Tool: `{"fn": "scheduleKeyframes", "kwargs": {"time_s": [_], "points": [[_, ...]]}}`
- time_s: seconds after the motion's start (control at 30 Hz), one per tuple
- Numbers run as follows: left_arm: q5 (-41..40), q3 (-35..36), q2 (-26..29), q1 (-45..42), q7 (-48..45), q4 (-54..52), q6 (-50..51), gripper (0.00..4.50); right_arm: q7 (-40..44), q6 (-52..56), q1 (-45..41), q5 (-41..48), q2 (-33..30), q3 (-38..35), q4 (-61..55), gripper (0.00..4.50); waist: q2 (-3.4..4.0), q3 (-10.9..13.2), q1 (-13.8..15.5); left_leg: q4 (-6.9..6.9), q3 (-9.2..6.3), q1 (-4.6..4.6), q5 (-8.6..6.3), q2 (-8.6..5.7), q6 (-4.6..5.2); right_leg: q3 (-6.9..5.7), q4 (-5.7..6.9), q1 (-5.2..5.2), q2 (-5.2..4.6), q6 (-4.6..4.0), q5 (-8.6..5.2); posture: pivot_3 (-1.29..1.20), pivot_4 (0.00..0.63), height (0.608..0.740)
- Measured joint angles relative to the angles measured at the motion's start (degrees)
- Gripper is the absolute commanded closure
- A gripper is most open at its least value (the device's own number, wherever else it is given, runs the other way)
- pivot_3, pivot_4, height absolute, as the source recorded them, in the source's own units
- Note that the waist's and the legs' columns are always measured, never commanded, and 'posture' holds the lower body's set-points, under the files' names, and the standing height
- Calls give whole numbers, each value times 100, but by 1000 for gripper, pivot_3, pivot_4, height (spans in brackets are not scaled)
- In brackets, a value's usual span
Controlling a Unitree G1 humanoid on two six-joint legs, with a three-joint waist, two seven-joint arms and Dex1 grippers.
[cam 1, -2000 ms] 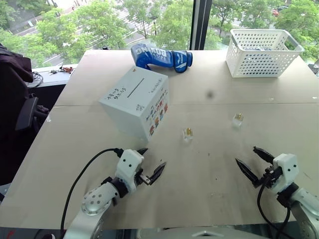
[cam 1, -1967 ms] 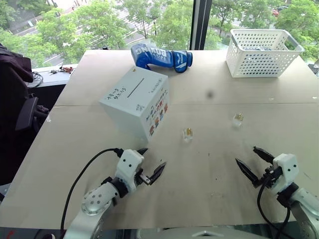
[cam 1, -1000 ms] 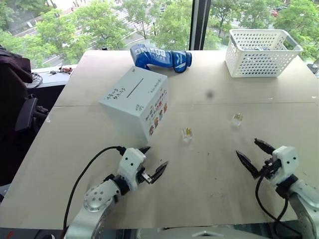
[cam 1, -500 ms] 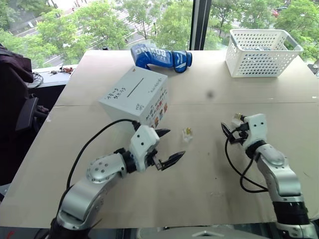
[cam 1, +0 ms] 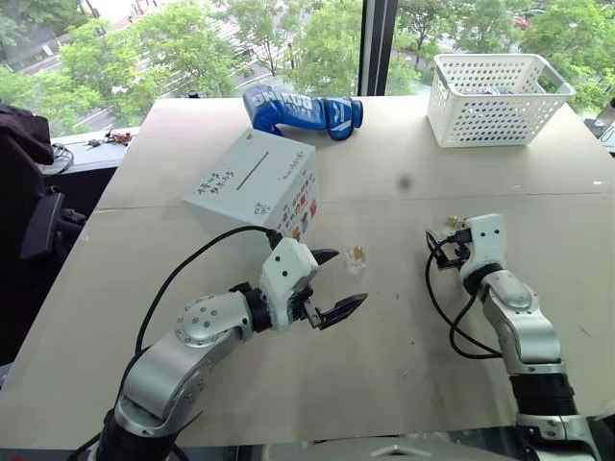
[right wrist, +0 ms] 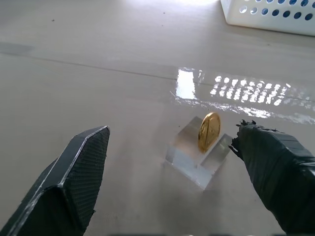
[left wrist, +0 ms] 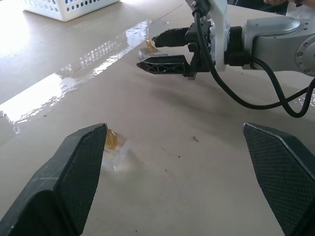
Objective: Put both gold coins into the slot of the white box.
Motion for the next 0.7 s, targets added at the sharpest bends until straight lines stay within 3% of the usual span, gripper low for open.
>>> {"fn": "scheduleKeyframes", "kwargs": {"time_s": [0.23, 0.7], "points": [[-89, 48, 4, -100, 64, 0, 2, 0, -61, -11, -52, 67, 128, -96, 10, 4252, 0, 0, -5, 0, 2, -1, 0, 2, -1, 2, 1, -3, 0, 0, 0, 0, 150, 740], [-118, 48, 40, -149, 187, -61, 136, 0, -186, -2, -165, -2, 184, -106, 168, 4252, 0, 0, -16, 0, 4, 0, 0, 2, 0, 5, 2, -3, 0, -1, 0, 0, 150, 740]]}}
